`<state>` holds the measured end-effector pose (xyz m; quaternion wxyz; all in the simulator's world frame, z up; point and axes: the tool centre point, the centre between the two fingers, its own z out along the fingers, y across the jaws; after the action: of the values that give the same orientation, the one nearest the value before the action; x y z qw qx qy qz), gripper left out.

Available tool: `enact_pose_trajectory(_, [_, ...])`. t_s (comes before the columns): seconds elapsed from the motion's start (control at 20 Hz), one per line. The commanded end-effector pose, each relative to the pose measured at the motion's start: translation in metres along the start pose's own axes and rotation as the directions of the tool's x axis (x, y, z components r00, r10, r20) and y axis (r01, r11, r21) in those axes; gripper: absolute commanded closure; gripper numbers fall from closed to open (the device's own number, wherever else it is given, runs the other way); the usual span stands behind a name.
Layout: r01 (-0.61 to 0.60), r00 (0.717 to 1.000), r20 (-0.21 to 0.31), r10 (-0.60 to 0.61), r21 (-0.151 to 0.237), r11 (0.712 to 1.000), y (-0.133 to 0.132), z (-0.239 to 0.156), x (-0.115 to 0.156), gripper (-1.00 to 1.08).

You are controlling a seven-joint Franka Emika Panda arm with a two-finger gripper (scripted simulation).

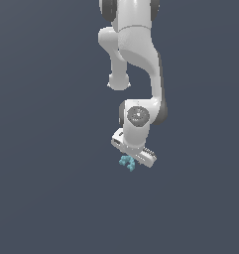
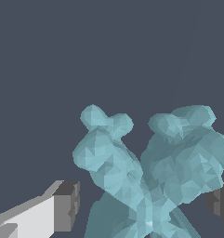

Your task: Pick up the object and move it to a goal position.

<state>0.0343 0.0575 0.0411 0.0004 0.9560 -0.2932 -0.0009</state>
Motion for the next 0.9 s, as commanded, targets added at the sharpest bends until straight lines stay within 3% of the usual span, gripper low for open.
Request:
enact_pose_trajectory(0.0, [0.000,1.000,-0.001,0.000,0.001,1.000,-0.001,0.001,0.001,-0.92])
enact_pose_trajectory(0.05, [0.000,1.000,-0.001,0.000,0.001,1.000,-0.001,0.001,0.001,1.08])
enact_pose_trajectory(0.6, [0.000,1.000,-0.003,0.000,0.002,1.000,-0.001,0.000,0.001,1.08])
enact_pose_trajectory(0.85, [0.032,0.999,-0.029,-0.032,0.032,0.999,-0.016,-0.021,0.007,1.08])
